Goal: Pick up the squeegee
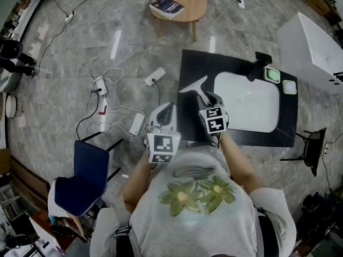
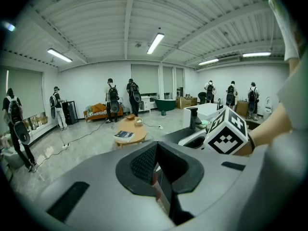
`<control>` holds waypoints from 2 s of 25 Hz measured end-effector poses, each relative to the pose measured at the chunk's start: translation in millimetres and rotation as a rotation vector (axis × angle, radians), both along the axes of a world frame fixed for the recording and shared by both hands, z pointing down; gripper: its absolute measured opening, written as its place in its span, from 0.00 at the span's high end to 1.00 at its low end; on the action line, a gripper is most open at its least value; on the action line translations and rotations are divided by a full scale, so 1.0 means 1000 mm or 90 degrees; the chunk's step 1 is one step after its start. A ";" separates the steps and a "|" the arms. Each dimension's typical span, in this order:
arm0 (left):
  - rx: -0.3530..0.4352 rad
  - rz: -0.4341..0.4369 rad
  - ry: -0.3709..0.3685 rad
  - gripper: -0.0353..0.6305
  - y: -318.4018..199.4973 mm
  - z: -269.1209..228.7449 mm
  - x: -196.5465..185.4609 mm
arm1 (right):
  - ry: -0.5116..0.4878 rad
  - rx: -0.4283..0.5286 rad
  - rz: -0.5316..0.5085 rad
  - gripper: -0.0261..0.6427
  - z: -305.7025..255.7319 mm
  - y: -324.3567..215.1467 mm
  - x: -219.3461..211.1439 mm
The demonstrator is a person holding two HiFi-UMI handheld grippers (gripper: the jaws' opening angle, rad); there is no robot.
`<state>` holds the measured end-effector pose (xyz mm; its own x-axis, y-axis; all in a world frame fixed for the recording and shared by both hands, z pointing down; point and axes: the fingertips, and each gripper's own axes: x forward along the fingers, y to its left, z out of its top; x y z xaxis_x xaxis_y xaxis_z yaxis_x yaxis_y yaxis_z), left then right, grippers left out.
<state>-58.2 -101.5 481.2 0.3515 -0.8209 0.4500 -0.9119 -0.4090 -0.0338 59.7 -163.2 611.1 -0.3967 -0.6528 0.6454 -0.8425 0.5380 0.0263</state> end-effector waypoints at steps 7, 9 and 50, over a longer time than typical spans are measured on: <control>0.005 -0.002 -0.003 0.93 0.000 -0.002 -0.002 | -0.017 0.016 0.002 0.78 -0.017 0.000 -0.004; 0.007 -0.002 -0.005 0.93 0.000 -0.002 -0.001 | -0.027 0.023 0.002 0.78 -0.026 -0.001 -0.007; 0.036 -0.024 -0.016 0.93 -0.008 -0.013 -0.007 | -0.195 0.250 0.002 0.78 -0.205 0.029 0.001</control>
